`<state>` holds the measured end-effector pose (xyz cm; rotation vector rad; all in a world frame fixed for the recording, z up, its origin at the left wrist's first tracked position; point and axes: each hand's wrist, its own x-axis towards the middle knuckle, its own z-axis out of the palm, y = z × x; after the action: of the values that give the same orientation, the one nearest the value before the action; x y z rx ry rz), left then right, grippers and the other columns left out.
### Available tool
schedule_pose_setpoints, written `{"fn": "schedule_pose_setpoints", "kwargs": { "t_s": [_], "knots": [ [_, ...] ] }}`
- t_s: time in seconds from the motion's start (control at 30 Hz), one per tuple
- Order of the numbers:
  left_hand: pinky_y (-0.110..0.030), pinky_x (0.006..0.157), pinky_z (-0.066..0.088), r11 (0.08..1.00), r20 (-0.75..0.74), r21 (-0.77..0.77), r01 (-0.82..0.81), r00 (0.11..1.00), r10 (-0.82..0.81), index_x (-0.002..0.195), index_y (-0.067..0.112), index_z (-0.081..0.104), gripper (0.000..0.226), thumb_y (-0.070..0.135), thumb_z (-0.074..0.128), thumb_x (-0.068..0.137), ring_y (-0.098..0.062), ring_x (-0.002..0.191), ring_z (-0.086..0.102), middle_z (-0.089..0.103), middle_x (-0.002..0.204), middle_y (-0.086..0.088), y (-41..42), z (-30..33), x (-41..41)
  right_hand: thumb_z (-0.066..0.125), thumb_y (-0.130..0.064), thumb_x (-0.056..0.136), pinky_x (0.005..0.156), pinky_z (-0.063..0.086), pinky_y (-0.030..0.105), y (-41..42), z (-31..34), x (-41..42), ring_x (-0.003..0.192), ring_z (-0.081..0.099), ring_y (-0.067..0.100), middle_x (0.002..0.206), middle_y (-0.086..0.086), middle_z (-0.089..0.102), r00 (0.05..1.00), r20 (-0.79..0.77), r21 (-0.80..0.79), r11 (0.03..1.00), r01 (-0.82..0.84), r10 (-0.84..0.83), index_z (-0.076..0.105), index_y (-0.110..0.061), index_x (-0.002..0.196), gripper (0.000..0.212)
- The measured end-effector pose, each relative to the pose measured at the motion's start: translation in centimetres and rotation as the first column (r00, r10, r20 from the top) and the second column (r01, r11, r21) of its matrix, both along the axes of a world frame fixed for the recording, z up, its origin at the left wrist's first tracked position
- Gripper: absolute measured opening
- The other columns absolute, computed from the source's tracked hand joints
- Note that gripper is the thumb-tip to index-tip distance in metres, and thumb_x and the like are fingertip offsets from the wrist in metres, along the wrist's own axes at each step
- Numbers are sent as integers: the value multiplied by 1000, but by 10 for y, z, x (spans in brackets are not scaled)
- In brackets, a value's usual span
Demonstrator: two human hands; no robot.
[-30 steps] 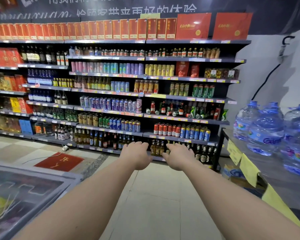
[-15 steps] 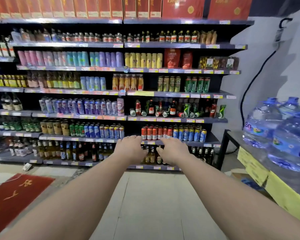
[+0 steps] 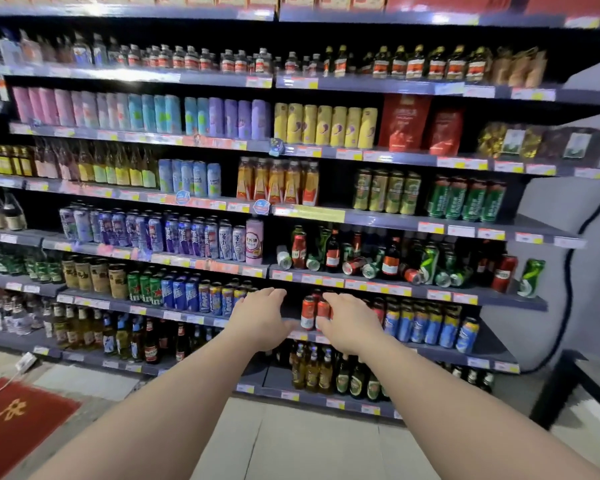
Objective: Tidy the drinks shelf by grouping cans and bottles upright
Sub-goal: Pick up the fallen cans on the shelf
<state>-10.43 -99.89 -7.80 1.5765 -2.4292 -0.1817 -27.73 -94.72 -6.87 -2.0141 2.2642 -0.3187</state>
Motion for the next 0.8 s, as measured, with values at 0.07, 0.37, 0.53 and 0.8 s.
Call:
{"fn": "schedule_pose_setpoints", "kwargs": {
  "t_s": [0.07,0.37,0.53,0.8],
  "knots": [
    [-44,113,33,1000,-10,-7,11,1000,-11,152,21,28,74,54,55,91,-23,142,34,33,157,-1,-54,-11,-4,43,-45,98,104,40,43,-51,-10,-9,137,35,28,150,5,38,1000,14,-18,1000,25,-25,27,-23,151,59],
    [-39,106,39,998,-26,-26,56,998,-56,146,18,37,69,54,56,90,-24,133,43,46,146,-1,-275,-33,-22,45,-44,97,90,49,41,-258,-40,-31,121,49,29,132,5,53,978,135,-5,986,164,-162,35,-21,144,53],
    [-37,112,34,996,-17,-36,84,996,-85,149,18,32,75,55,57,89,-22,140,36,39,153,-2,-374,-57,-55,45,-43,98,86,48,39,-353,-62,-62,118,53,28,141,5,46,970,136,-8,979,203,-200,32,-24,145,53],
    [-39,109,34,999,-83,33,-2,997,4,145,16,38,72,51,61,88,-26,137,38,42,148,-7,-520,-107,-115,50,-42,96,82,48,37,-509,-111,-130,118,51,29,139,6,47,963,188,29,981,192,-194,30,-25,146,57]
  ]
}}
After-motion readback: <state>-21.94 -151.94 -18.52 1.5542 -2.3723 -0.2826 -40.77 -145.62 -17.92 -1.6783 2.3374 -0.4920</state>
